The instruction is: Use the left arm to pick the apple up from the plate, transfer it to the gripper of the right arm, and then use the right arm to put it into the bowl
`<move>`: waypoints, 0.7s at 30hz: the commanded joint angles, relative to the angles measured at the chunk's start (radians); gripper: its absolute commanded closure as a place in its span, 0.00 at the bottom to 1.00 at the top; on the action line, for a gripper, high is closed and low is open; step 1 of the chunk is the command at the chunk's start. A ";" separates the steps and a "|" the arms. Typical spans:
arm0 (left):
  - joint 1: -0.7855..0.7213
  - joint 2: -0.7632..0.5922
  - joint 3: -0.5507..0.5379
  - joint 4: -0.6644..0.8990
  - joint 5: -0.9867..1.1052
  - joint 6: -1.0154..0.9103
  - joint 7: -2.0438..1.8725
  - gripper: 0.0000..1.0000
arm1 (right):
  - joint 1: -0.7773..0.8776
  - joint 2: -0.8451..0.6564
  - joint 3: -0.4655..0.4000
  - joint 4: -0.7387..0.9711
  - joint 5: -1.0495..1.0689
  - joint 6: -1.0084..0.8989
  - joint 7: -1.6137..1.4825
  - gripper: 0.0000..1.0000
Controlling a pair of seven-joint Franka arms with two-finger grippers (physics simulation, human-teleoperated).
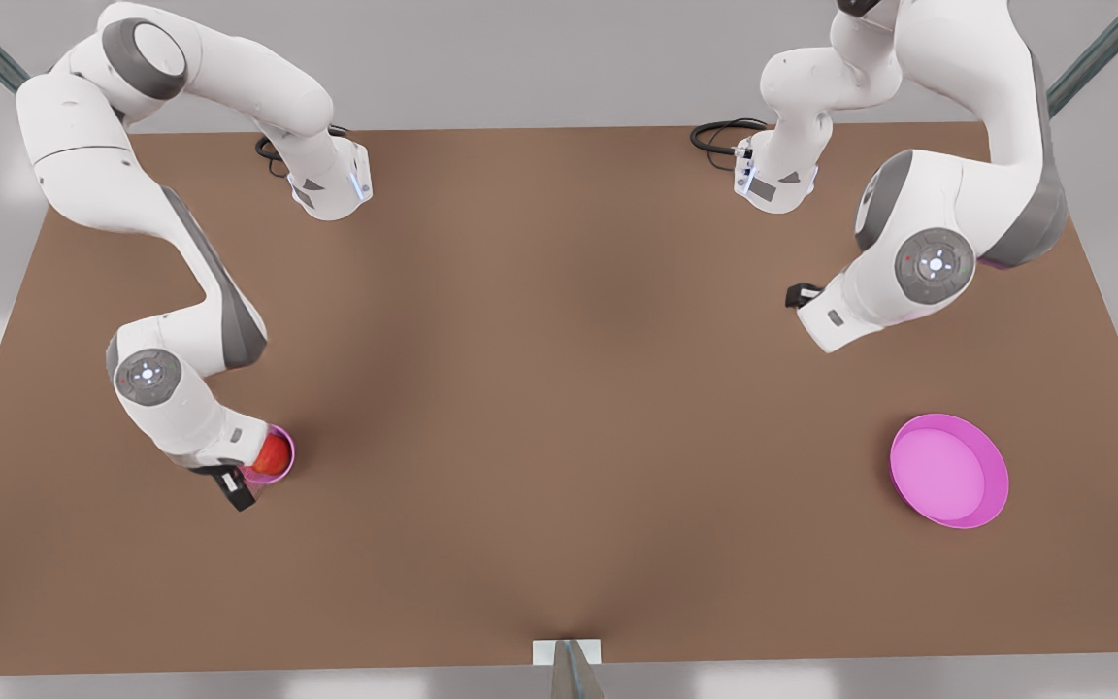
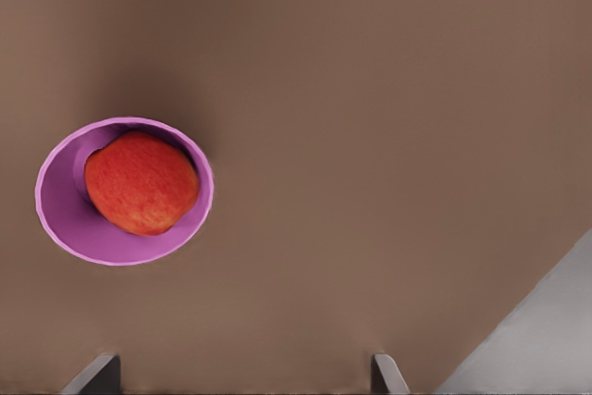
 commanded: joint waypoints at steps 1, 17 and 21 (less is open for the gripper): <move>0.002 -0.001 -0.002 0.004 0.002 -0.013 -0.028 0.00 | 0.063 0.025 0.006 0.123 0.029 -0.399 0.892 0.00; 0.007 0.000 0.000 0.054 0.006 -0.066 -0.019 0.00 | 0.713 -0.379 -0.859 0.197 0.710 -0.821 1.867 0.00; 0.007 -0.003 -0.002 0.068 0.000 -0.079 -0.019 0.00 | 0.712 -0.385 -0.861 0.192 0.702 -0.818 1.861 0.00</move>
